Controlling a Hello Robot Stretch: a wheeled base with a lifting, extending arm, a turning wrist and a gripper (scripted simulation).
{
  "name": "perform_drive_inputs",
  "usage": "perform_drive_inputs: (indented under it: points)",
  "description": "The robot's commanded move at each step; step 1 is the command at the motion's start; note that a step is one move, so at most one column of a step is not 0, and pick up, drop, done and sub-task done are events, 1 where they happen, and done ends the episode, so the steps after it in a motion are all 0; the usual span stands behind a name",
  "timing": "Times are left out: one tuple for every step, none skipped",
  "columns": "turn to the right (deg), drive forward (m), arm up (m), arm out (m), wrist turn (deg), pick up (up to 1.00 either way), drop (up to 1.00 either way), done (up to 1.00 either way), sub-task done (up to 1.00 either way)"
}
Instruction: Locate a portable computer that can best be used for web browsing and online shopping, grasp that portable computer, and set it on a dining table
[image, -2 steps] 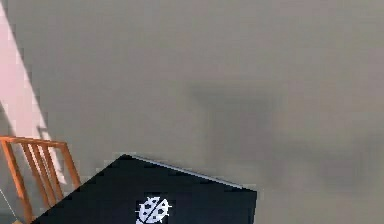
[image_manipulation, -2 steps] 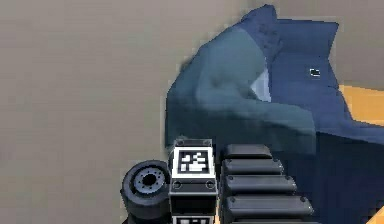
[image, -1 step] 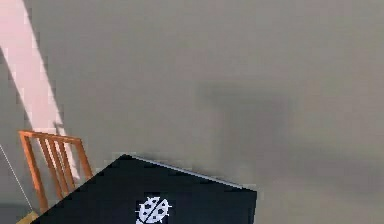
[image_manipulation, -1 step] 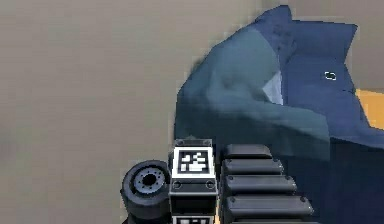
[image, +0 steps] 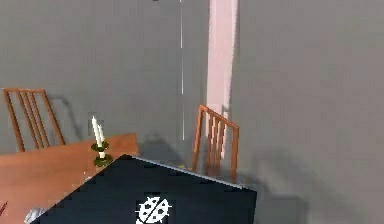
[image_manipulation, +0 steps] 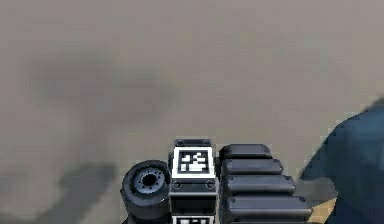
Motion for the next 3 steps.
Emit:
perform_drive_inputs:
  points:
    - [-18.0, 0.00, 0.00, 0.00, 0.0, 0.00, 0.00, 0.00, 0.00]
    - [0.0, 0.10, 0.00, 0.00, 0.0, 0.00, 0.00, 0.00, 0.00]
    - [45.0, 0.00, 0.00, 0.00, 0.0, 0.00, 0.00, 0.00, 0.00]
